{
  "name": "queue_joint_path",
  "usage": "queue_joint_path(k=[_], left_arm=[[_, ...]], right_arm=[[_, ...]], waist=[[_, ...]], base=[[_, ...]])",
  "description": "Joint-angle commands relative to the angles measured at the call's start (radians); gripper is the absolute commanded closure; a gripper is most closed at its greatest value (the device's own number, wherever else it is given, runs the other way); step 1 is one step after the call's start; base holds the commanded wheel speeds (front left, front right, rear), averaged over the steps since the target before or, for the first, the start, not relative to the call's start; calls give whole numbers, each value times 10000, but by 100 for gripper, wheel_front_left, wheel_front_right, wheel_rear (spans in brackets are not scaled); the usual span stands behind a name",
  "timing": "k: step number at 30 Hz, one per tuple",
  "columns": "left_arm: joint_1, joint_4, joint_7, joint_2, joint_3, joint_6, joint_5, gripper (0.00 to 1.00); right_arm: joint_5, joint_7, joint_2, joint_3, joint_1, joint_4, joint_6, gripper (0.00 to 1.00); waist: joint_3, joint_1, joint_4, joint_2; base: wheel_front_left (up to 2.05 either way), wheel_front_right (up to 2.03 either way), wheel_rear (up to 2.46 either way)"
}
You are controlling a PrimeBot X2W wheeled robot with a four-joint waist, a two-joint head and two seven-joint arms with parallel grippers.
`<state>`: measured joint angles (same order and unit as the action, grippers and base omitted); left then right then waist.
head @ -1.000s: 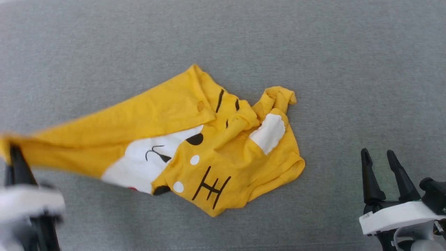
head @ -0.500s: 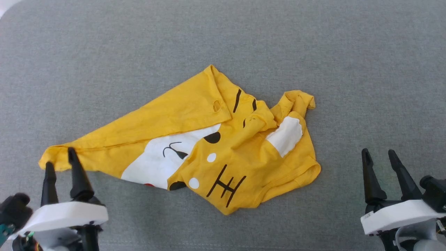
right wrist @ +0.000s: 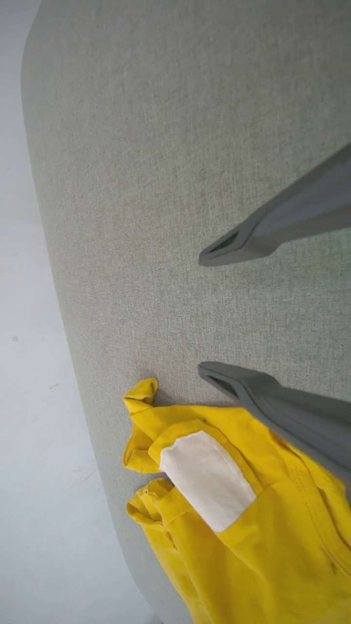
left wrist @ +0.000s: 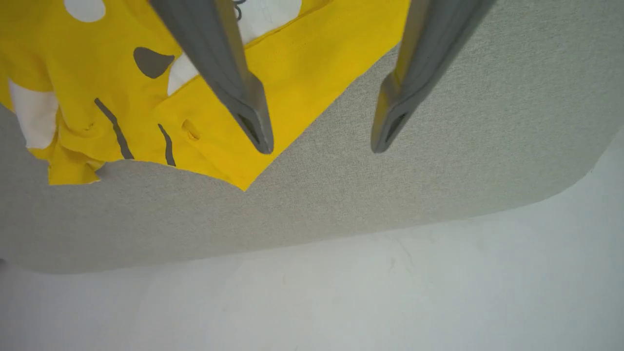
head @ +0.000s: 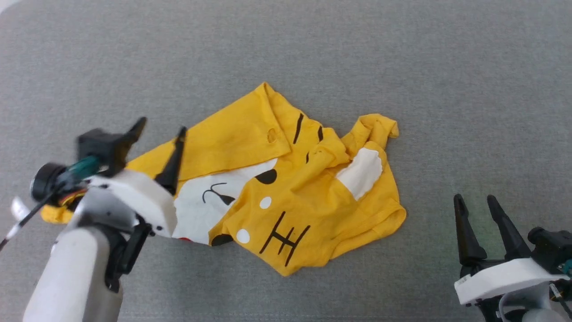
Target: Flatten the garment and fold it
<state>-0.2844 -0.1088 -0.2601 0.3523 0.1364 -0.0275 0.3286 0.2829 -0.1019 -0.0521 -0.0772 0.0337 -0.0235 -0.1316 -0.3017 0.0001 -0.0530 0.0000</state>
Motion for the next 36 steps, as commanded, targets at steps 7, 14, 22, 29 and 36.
queue_joint_path(k=[7, 14, 22, 29, 36], left_arm=[[-1062, 1453, -1421, 406, 1529, -688, -642, 0], [-1820, 3297, -1537, 292, 1934, -794, -718, 0], [-2569, 5130, -1136, -39, 2184, -890, -471, 100], [-3437, 4890, -660, 344, 2464, -992, -308, 100], [-5106, 3398, -1001, 1164, 2991, -1026, -8, 100]], right_arm=[[159, -241, 18, 116, -74, -274, 9, 0], [133, -276, 18, 91, -97, -289, 9, 0], [120, -175, 18, 61, -165, -158, 9, 0], [171, -165, 18, 83, -169, -110, 9, 0], [410, -359, 18, 293, -392, -232, 9, 0]], waist=[[-311, -1, 680, 0], [-478, -1, 882, 0], [-505, -1, 992, 0], [-551, -1, 1070, 0], [-1058, -1, 1570, 0]], base=[[0, 0, 0], [0, 0, 0], [0, 0, 0], [0, 0, 0], [0, 0, 0]])
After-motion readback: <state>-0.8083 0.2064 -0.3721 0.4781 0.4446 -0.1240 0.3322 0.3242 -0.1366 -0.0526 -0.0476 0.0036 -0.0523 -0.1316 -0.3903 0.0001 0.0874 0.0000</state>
